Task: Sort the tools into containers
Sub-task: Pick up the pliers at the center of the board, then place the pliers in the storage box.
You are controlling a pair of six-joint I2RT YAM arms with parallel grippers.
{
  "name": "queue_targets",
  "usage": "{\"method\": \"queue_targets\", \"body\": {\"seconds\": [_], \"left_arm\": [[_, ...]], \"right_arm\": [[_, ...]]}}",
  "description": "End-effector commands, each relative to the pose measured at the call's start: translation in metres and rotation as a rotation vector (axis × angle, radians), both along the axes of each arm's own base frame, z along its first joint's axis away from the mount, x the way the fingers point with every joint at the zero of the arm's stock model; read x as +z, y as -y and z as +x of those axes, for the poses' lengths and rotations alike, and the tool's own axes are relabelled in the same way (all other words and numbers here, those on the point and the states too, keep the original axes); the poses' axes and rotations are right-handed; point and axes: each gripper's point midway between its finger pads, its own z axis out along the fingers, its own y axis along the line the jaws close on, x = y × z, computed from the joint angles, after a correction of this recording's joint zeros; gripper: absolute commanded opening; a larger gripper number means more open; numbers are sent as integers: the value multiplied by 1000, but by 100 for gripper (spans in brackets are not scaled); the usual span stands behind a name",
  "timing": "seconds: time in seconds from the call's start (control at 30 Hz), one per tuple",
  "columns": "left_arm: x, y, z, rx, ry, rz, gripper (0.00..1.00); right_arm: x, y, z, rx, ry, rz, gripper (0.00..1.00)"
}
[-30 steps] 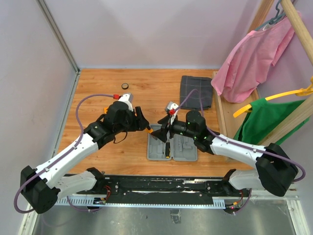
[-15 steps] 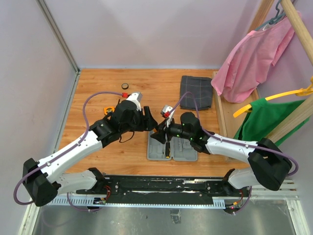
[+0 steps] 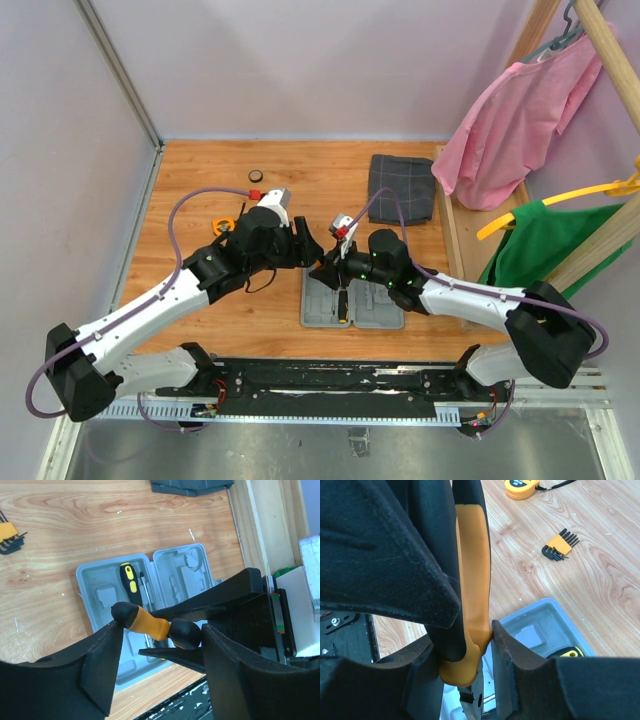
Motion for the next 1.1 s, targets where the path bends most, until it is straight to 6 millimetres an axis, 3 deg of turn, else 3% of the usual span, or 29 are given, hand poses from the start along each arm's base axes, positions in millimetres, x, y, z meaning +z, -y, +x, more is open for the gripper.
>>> {"method": "queue_targets", "body": {"seconds": [0.0, 0.13, 0.23, 0.37, 0.67, 0.87, 1.07], "left_arm": [[48, 9, 2, -34, 153, -124, 68], [61, 9, -3, -61, 205, -172, 83], [69, 9, -7, -81, 240, -206, 87], [72, 7, -10, -83, 270, -237, 88], [60, 1, -7, -49, 272, -226, 87], [57, -4, -5, -26, 290, -217, 86], [50, 3, -11, -83, 289, -226, 82]], "right_arm": [[9, -1, -6, -8, -27, 41, 1], [13, 5, -6, -44, -47, 54, 1], [16, 8, -7, -61, -71, 75, 1], [28, 11, -10, -79, -112, 142, 1], [45, 22, -5, -147, -196, 239, 1], [53, 41, 8, -235, -271, 332, 1], [77, 56, 15, -284, -287, 445, 1]]}}
